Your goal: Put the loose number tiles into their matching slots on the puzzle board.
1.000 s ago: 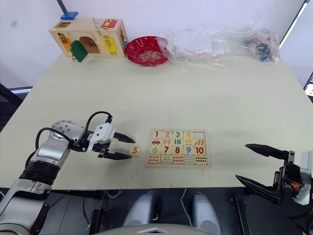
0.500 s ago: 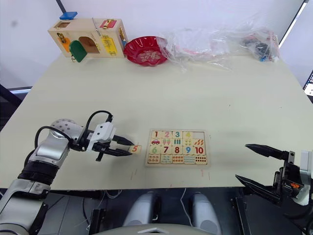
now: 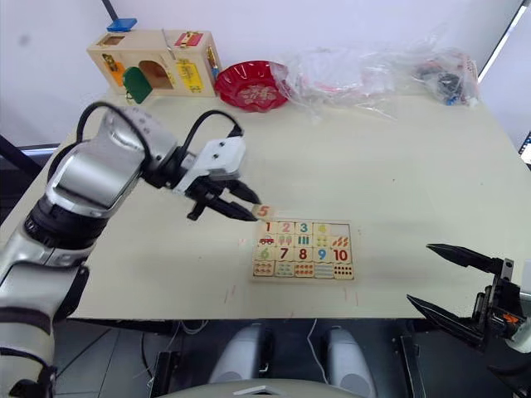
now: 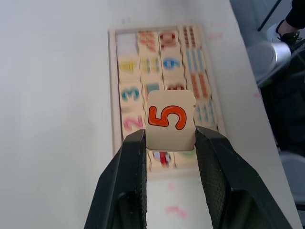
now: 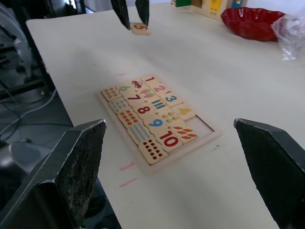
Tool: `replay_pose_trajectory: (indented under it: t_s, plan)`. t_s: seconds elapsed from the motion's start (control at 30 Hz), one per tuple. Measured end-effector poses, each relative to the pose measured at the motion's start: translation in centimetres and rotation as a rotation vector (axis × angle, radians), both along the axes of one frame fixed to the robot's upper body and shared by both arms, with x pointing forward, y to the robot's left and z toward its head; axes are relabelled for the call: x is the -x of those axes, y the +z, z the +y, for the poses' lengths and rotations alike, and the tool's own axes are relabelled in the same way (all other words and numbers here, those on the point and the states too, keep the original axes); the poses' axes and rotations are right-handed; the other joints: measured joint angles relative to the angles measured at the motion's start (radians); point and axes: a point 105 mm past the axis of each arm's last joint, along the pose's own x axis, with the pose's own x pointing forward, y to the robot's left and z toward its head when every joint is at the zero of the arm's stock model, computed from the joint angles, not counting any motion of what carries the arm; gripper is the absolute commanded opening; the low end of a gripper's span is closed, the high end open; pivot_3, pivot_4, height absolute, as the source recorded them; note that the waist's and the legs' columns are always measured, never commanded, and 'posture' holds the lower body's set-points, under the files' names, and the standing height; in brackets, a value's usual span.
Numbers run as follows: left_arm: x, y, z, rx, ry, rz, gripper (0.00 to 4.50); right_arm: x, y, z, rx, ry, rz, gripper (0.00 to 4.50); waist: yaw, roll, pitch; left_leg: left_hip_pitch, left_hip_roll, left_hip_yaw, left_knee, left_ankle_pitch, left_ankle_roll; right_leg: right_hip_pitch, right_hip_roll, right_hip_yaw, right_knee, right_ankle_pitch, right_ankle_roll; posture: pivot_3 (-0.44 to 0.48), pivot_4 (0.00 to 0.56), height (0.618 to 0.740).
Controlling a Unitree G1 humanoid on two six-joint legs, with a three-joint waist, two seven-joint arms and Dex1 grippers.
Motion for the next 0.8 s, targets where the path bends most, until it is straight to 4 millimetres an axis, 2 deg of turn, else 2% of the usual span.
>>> replay_pose_trajectory:
  t_s: [0.2, 0.43, 0.6, 0.8]
  plan:
    - [-1.0, -1.4, -5.2, -0.057, 0.025, -0.027, 1.00, 0.5, -0.1, 0.0, 0.002, -0.040, -0.003, 4.50, 0.001, 0.000, 0.000, 0.000, 0.000, 0.000, 0.000, 0.000, 0.000, 0.000, 0.000, 0.001, 0.000, 0.000, 0.001, 0.000, 0.150, 0.740]
    - [-2.0, -3.4, -8.8, -0.063, 0.071, -0.113, 1.00, 1.0, -0.5, -0.1, 0.003, -0.070, -0.006, 4.50, -0.005, 0.001, 0.001, -0.001, -0.001, 0.000, 0.000, 0.000, 0.000, 0.000, 0.000, 0.002, 0.000, 0.000, 0.001, 0.000, 0.150, 0.740]
    - [-1.4, -4.5, -10.7, -0.063, 0.044, -0.142, 1.00, 1.0, -0.5, -0.2, 0.012, -0.070, -0.016, 4.50, -0.008, 0.001, 0.001, 0.000, -0.001, 0.001, 0.000, 0.000, 0.000, 0.000, 0.000, 0.002, 0.000, 0.000, 0.001, 0.000, 0.150, 0.740]
    - [-1.7, -5.9, -11.2, -0.081, 0.074, -0.187, 1.00, 0.6, -0.6, -0.9, 0.020, -0.069, -0.020, 4.50, -0.013, 0.001, 0.001, 0.000, -0.001, 0.001, 0.000, 0.000, 0.000, 0.000, 0.000, 0.002, 0.000, 0.000, 0.001, 0.000, 0.150, 0.740]
